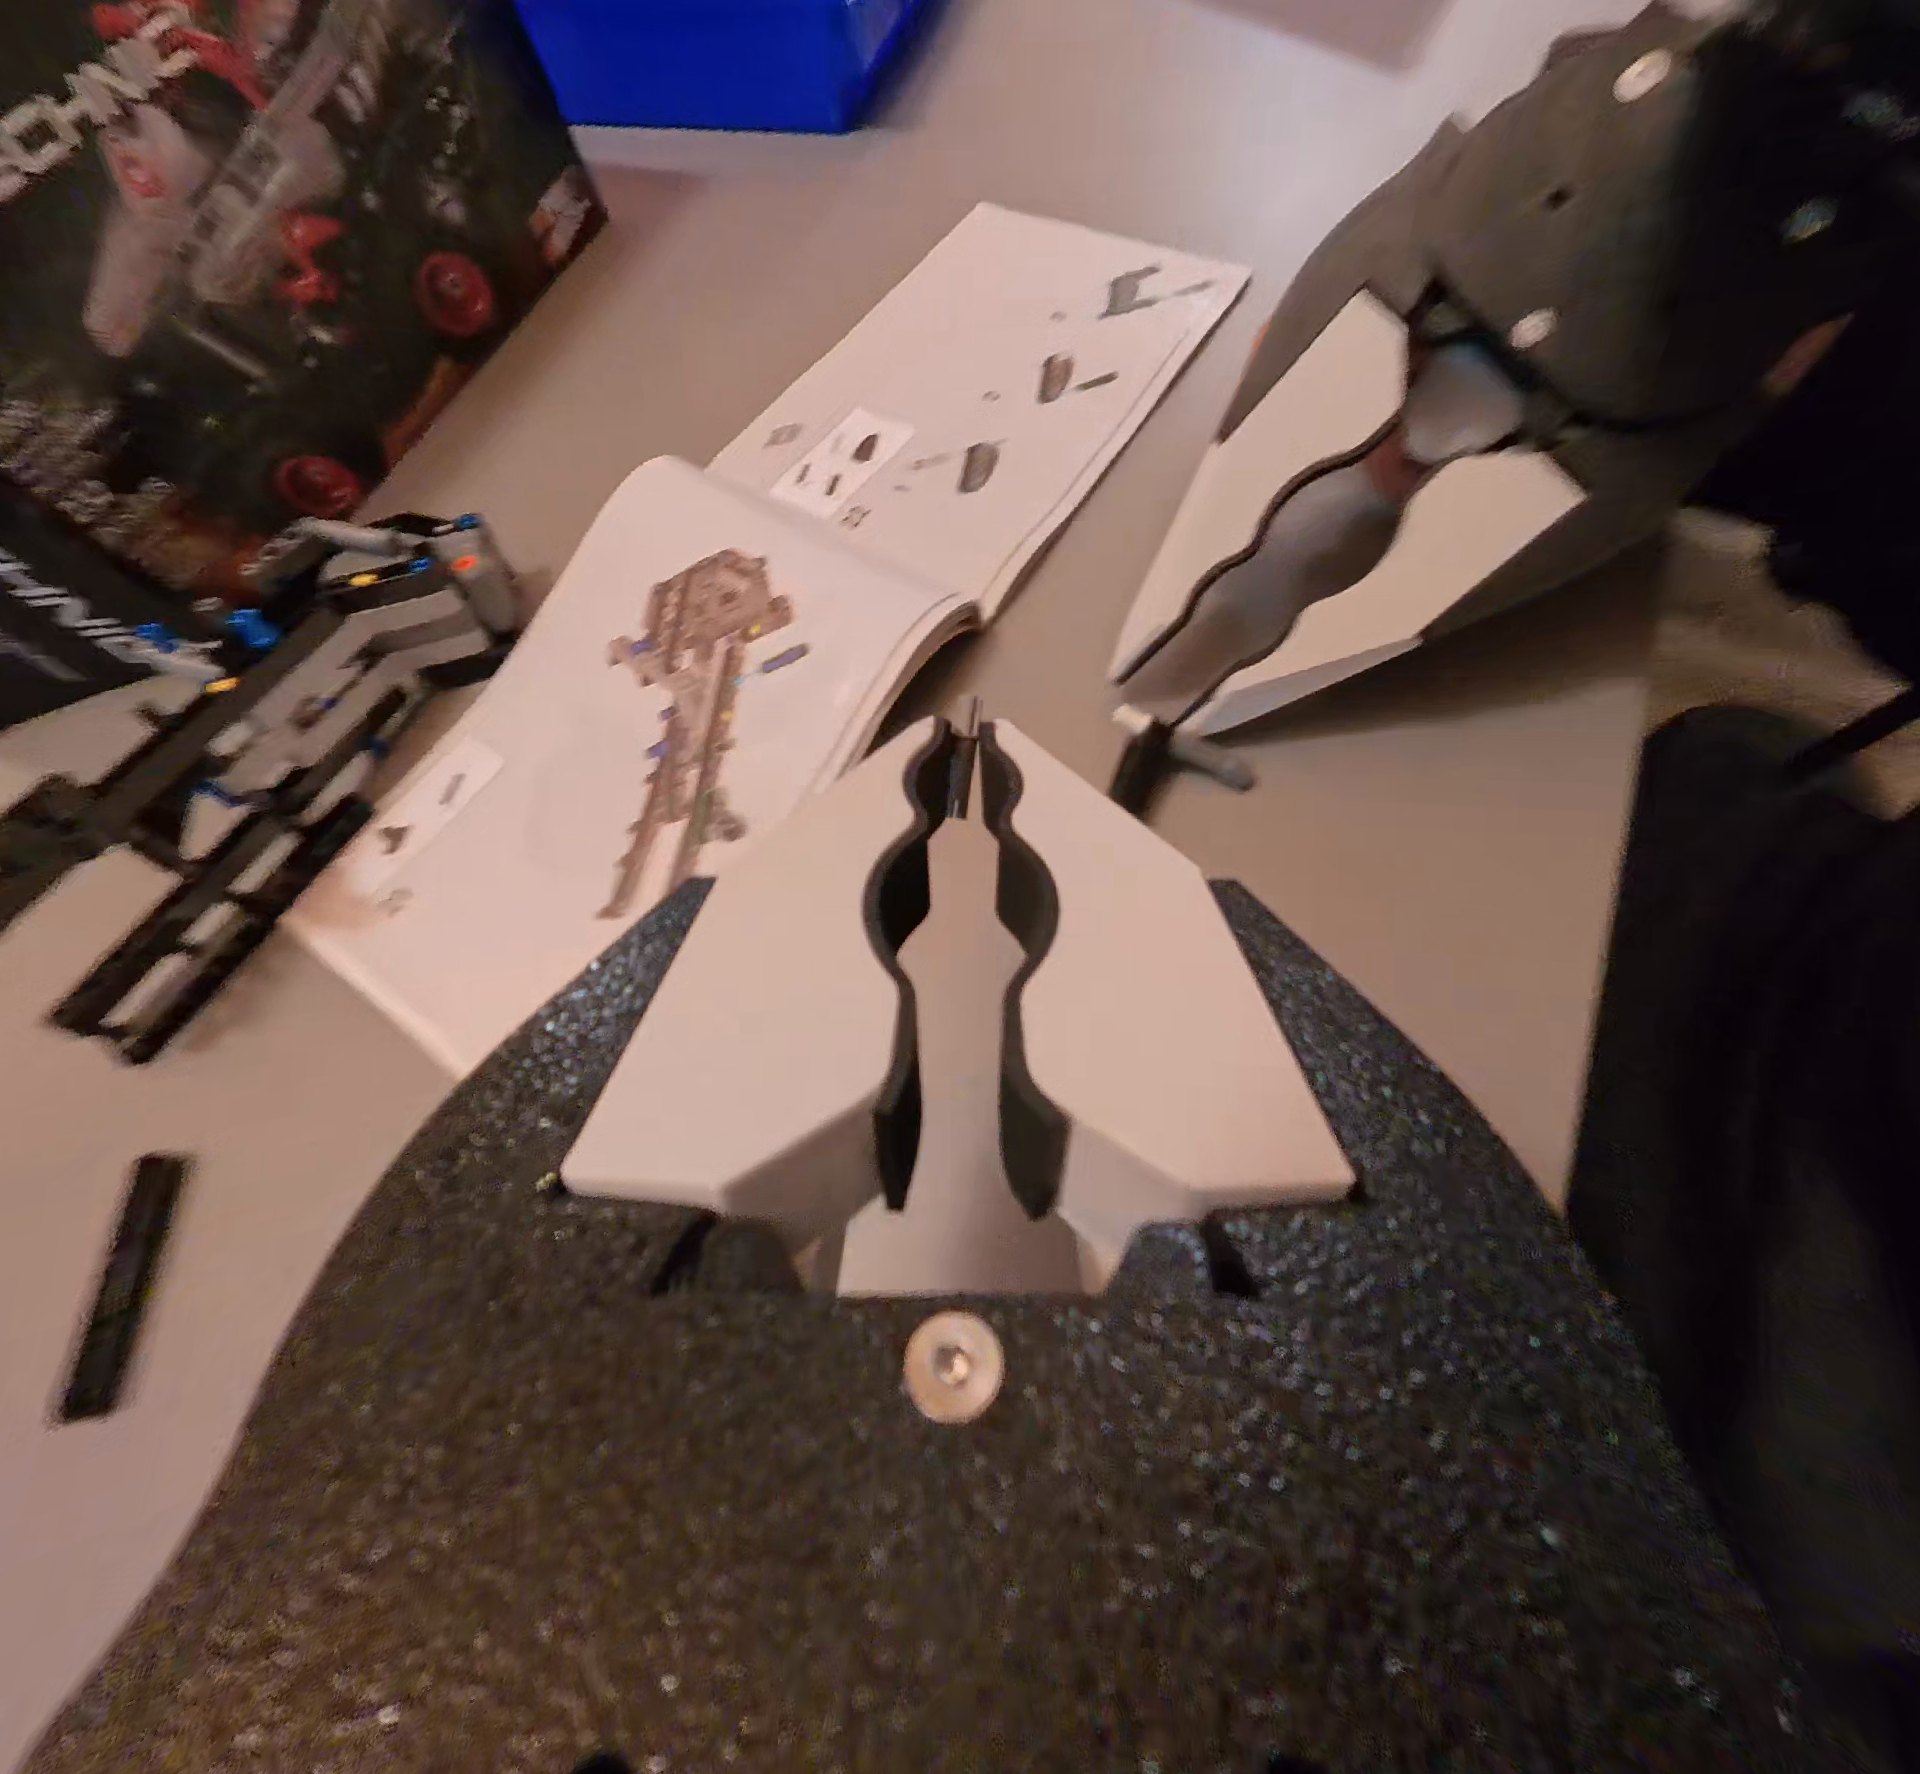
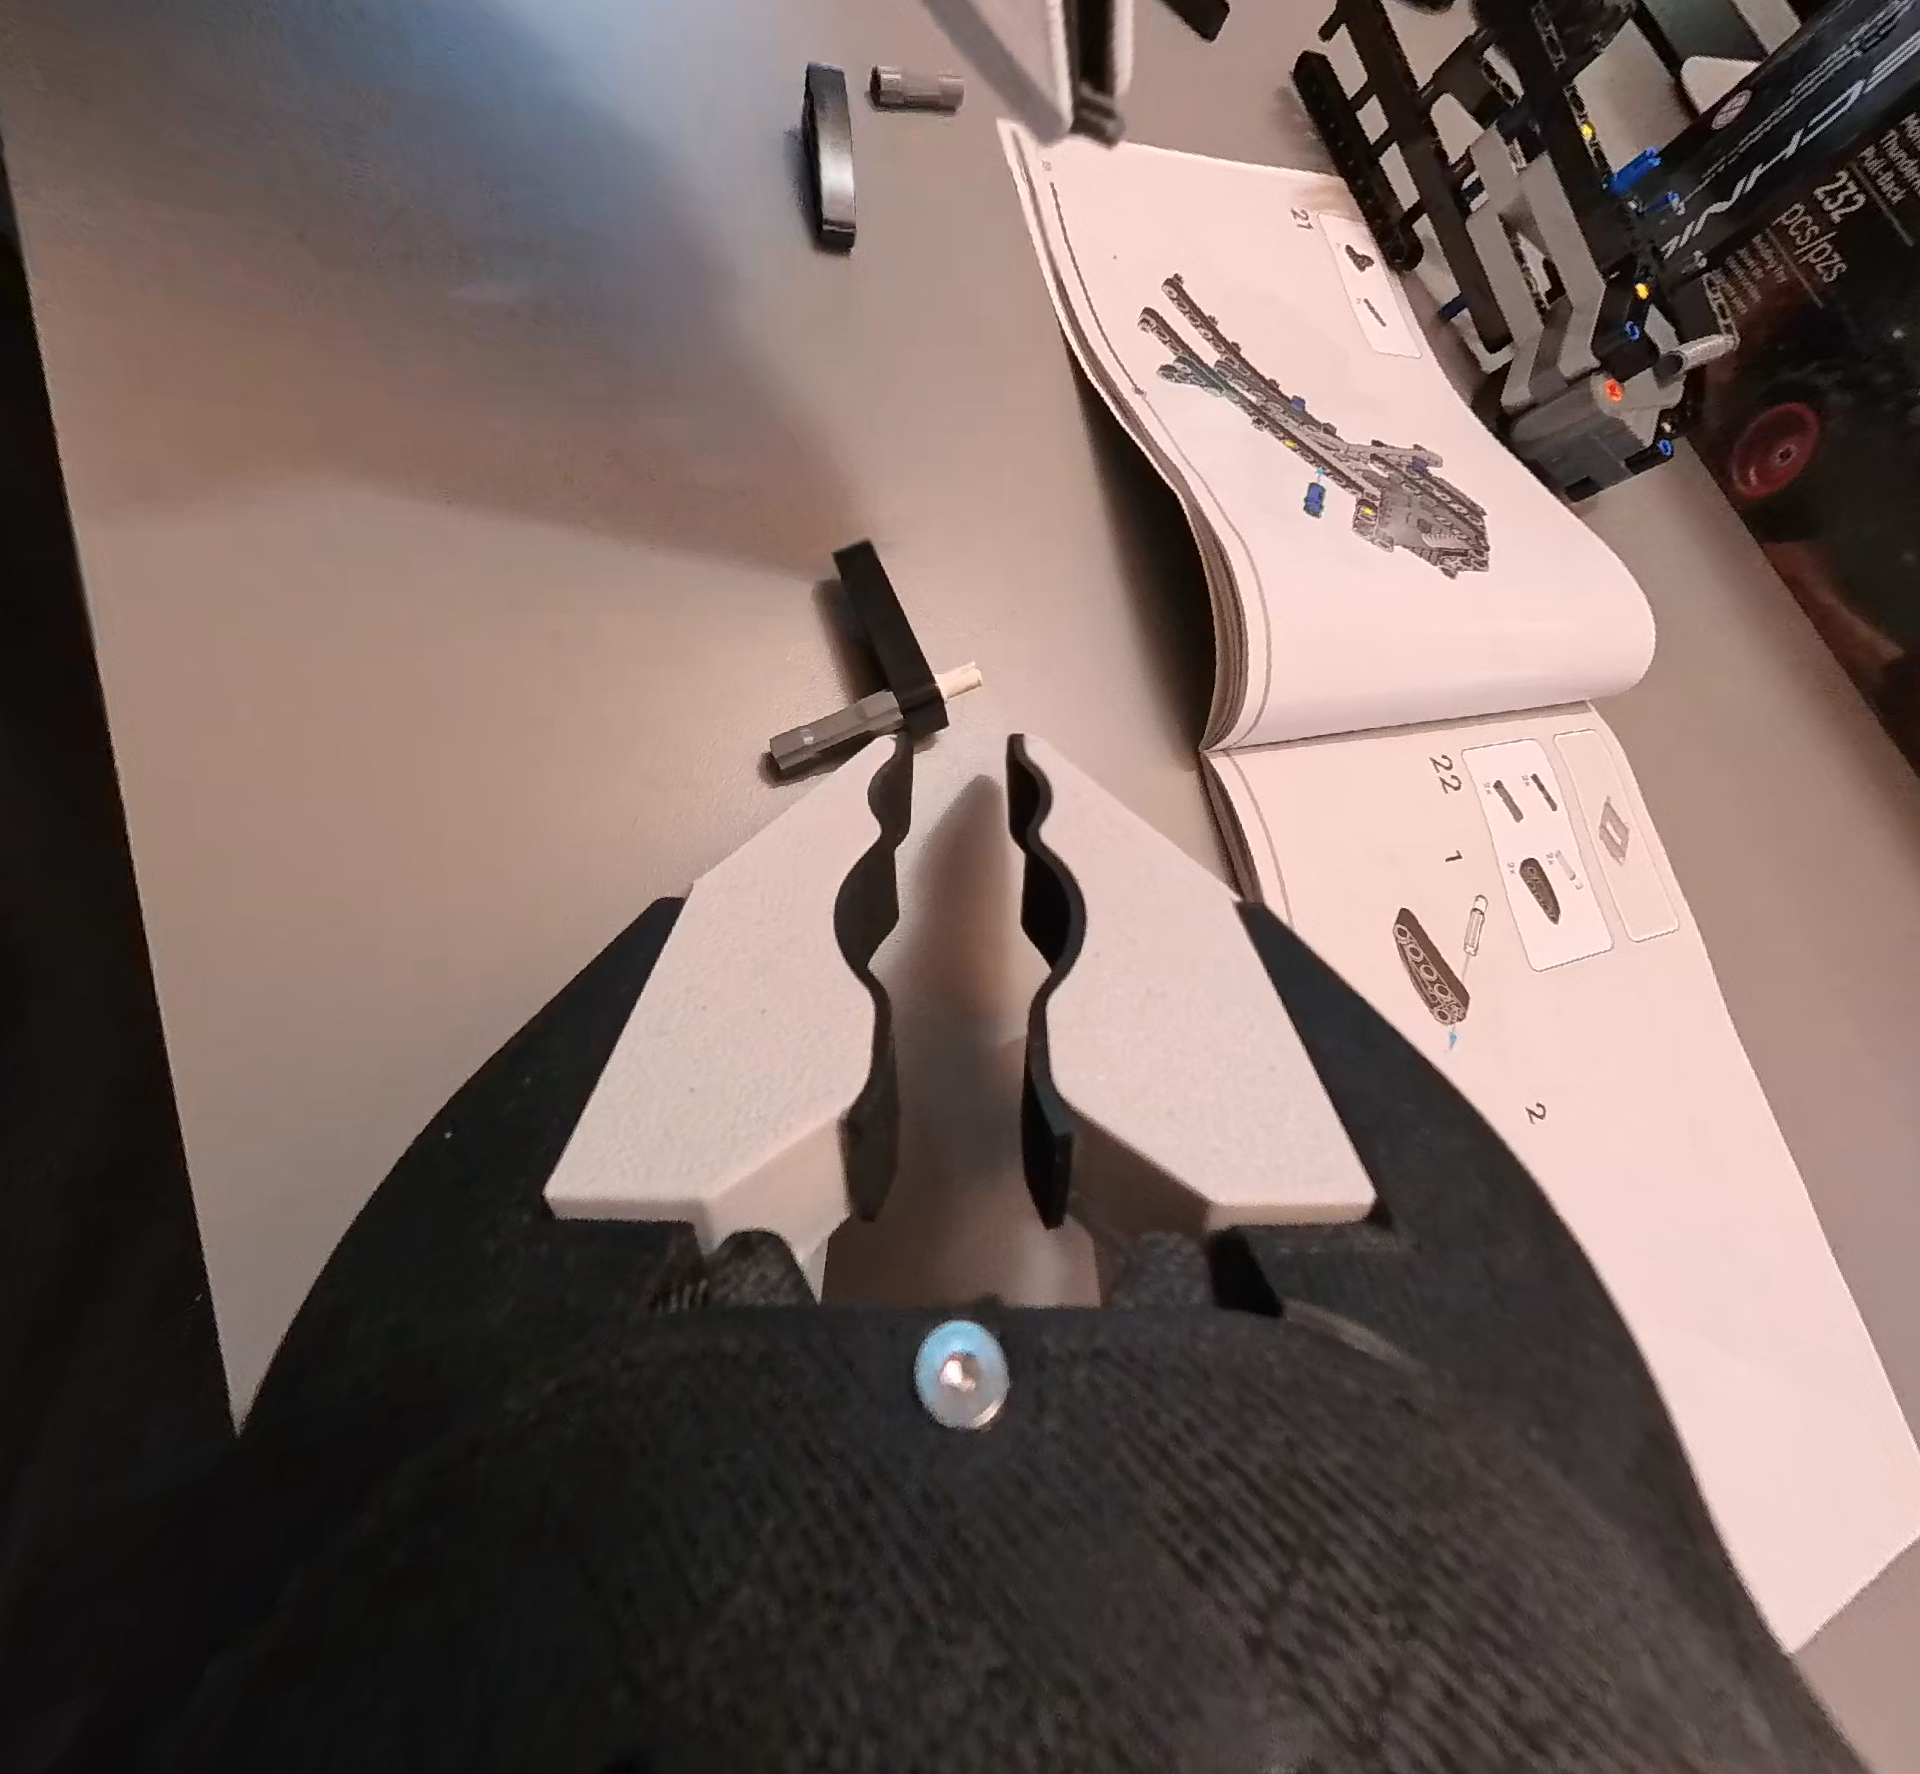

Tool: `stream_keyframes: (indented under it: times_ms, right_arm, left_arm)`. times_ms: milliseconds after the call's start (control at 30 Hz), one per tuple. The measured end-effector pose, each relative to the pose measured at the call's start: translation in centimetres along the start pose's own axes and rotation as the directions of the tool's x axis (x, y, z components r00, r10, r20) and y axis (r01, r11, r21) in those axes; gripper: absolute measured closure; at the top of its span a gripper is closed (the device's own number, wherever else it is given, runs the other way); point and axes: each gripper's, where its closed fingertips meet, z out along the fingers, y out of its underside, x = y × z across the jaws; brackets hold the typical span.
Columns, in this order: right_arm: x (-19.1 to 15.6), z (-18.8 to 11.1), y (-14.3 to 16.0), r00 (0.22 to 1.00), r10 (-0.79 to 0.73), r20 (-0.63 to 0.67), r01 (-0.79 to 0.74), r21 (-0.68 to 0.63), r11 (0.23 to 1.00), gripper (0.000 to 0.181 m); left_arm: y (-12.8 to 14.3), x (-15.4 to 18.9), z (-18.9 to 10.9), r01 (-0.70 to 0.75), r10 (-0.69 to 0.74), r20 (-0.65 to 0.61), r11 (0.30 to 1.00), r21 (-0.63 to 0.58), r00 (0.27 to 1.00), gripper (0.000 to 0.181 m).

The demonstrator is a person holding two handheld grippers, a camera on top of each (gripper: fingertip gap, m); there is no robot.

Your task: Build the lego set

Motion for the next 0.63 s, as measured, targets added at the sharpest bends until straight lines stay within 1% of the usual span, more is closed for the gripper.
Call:
stream_keyframes:
  times_ms: [33, 100, 133, 233, 367, 433, 467, 500, 567, 633]
  right_arm:
    - [0.0, 0.0, 0.0, 1.000, 0.005, 0.008, -0.005, -0.002, 1.000, 0.166]
    - [0.0, 0.0, 0.1, 1.000, 0.018, 0.016, -0.018, -0.005, 1.000, 0.166]
    - [0.0, 0.0, 0.1, 1.000, 0.019, 0.012, -0.018, -0.005, 1.000, 0.165]
    - [0.1, -0.1, -0.1, 1.000, -0.018, -0.022, 0.019, 0.004, 1.000, 0.165]
    - [0.0, -0.3, -0.1, 0.996, -0.065, -0.055, 0.066, 0.016, 0.998, 0.165]
    - [0.1, -0.5, 0.0, 0.997, -0.067, -0.047, 0.068, 0.019, 0.998, 0.164]
    - [0.1, -0.5, 0.1, 0.998, -0.055, -0.036, 0.056, 0.019, 0.998, 0.162]
    - [0.2, -0.5, 0.2, 0.999, -0.038, -0.022, 0.039, 0.017, 0.999, 0.159]
    - [0.4, -0.5, 0.3, 1.000, -0.004, 0.009, 0.004, 0.013, 1.000, 0.154]
    - [0.4, -0.4, 0.4, 0.999, 0.025, 0.031, -0.025, 0.005, 1.000, 0.151]
  left_arm:
    - [-0.4, 0.7, 0.2, 0.037, -0.036, -0.028, 0.999, 0.028, 0.999, 0.178]
    - [-1.3, 1.9, 0.6, 0.118, -0.110, -0.090, 0.990, 0.083, 0.990, 0.178]
    - [-1.4, 2.6, 0.8, 0.152, -0.140, -0.124, 0.984, 0.095, 0.982, 0.178]
    - [-1.5, 4.1, 1.4, 0.227, -0.205, -0.176, 0.967, 0.116, 0.963, 0.178]
    - [-0.7, 5.3, 1.8, 0.291, -0.270, -0.184, 0.951, 0.102, 0.945, 0.178]
    - [-0.4, 5.5, 2.0, 0.368, -0.342, -0.202, 0.924, 0.108, 0.918, 0.178]
    - [-0.5, 5.7, 1.9, 0.431, -0.396, -0.235, 0.895, 0.120, 0.888, 0.178]
    - [-0.9, 5.8, 1.8, 0.513, -0.463, -0.284, 0.848, 0.135, 0.840, 0.178]
    - [-2.1, 5.5, 1.2, 0.680, -0.577, -0.406, 0.711, 0.178, 0.709, 0.179]
    - [-3.1, 4.9, 0.3, 0.810, -0.639, -0.528, 0.556, 0.186, 0.559, 0.178]
